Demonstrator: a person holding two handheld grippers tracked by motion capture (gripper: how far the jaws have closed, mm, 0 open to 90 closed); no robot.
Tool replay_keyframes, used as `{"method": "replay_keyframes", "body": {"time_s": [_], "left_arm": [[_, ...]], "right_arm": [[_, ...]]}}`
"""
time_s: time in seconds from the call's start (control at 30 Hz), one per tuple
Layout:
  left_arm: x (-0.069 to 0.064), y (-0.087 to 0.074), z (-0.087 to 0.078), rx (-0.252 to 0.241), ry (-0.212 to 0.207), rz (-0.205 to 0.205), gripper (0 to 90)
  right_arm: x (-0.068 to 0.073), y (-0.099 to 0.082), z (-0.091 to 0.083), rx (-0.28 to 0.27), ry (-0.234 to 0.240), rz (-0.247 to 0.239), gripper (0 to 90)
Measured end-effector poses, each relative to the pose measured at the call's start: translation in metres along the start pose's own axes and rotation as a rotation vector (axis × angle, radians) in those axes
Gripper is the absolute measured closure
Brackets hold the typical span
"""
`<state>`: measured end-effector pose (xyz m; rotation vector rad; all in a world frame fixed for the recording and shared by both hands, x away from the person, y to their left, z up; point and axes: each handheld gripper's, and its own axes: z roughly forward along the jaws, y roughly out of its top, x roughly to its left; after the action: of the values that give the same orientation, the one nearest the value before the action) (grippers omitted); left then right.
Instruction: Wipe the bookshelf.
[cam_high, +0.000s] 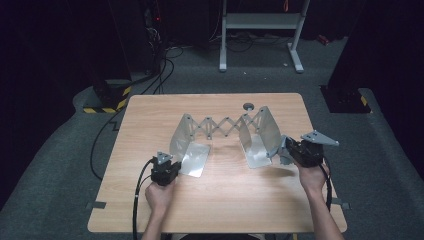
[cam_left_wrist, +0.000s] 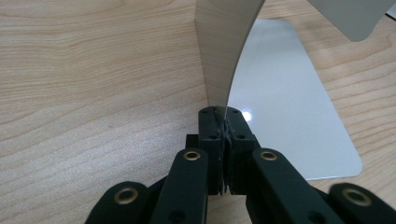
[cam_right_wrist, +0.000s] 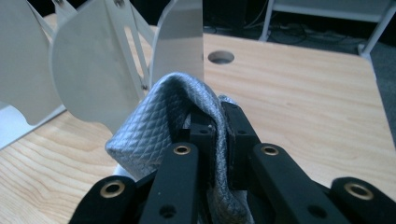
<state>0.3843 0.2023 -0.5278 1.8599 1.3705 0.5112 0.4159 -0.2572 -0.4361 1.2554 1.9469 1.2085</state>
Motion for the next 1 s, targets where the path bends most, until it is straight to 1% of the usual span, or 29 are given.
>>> {"method": "replay_keyframes", "body": {"time_s": [0.17,0.27,0.43,0.57,0.7,0.77,1.0], "left_arm": [[0.0,0.0,0.0,0.0,0.0,0.0,87.4],[0.0,0.0,0.0,-0.001,0.0,0.001,87.5],[0.0,0.0,0.0,0.0,-0.001,0.002,87.4],[0.0,0.0,0.0,0.0,-0.001,0.002,87.4],[0.0,0.0,0.0,0.0,-0.001,0.002,87.4],[0.0,0.0,0.0,0.0,-0.001,0.002,87.4],[0.0,0.0,0.0,0.0,-0.004,0.001,87.1]], "right_arm": [[0.002,0.008,-0.006,-0.031,0.009,-0.009,84.8],[0.003,0.013,-0.009,-0.04,0.013,-0.016,84.8],[0.004,0.02,-0.013,-0.068,0.022,-0.014,84.8],[0.006,0.025,-0.015,-0.07,0.03,-0.027,84.8],[0.008,0.027,-0.014,-0.072,0.039,-0.03,84.8],[0.009,0.026,-0.012,-0.072,0.046,-0.028,84.9],[0.012,0.016,0.0,-0.039,0.061,-0.014,85.0]]}}
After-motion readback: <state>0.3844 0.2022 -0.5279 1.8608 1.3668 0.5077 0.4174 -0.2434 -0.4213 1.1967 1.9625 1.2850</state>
